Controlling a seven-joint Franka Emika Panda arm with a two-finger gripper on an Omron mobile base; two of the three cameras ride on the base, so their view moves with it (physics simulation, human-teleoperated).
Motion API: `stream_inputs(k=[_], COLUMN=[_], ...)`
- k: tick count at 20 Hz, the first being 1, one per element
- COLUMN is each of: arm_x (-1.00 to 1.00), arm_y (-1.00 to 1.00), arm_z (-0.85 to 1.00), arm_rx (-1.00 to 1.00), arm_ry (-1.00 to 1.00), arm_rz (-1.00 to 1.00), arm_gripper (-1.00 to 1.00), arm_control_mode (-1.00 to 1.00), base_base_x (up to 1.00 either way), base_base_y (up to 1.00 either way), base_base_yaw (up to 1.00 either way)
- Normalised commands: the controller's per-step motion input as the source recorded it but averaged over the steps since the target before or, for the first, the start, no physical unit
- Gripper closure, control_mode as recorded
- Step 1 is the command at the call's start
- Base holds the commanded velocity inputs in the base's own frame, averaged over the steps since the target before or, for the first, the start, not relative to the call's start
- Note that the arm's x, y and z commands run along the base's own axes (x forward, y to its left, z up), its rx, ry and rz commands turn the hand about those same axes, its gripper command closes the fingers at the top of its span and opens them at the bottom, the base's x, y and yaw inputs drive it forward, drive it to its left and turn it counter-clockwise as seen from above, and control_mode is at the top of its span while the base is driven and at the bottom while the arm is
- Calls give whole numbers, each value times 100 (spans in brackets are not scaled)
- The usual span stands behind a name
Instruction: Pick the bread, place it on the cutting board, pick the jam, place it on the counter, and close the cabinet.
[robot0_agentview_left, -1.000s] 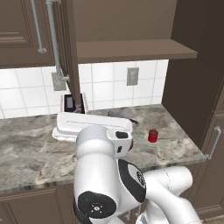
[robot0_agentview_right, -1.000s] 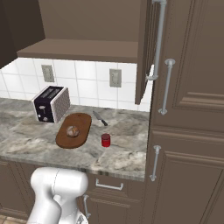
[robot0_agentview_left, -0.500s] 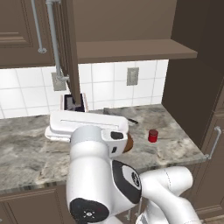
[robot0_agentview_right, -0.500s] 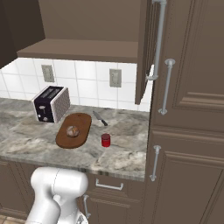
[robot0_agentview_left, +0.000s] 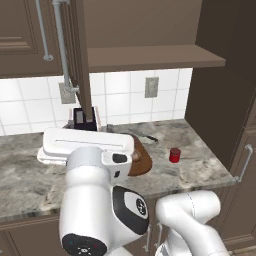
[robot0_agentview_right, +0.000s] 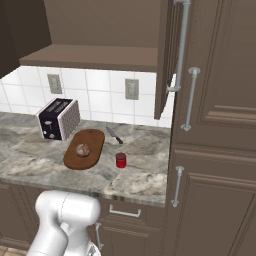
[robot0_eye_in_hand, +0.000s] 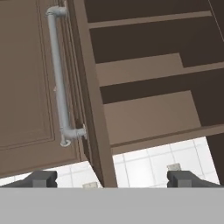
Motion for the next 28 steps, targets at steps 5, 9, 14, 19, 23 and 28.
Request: stream_inputs(k=[5,9,14,19,23,28], arm_x=[0,0,0,2,15,22], arm_y=[24,20,17,18,17,2], arm_z=[0,0,0,0,0,0], arm_rx=[0,0,0,0,0,0], arm_ry=[-1,0,0,0,0,0], arm_rz=[0,0,0,0,0,0], arm_gripper=[-100,-100,-100,-100,-100,-100], arm_control_mode=[-100,-100,-100,-100,-100,-100], base_base_x=[0,0,0,0,0,0], base_base_y=[0,0,0,0,0,0], base_base_yaw=[0,0,0,0,0,0])
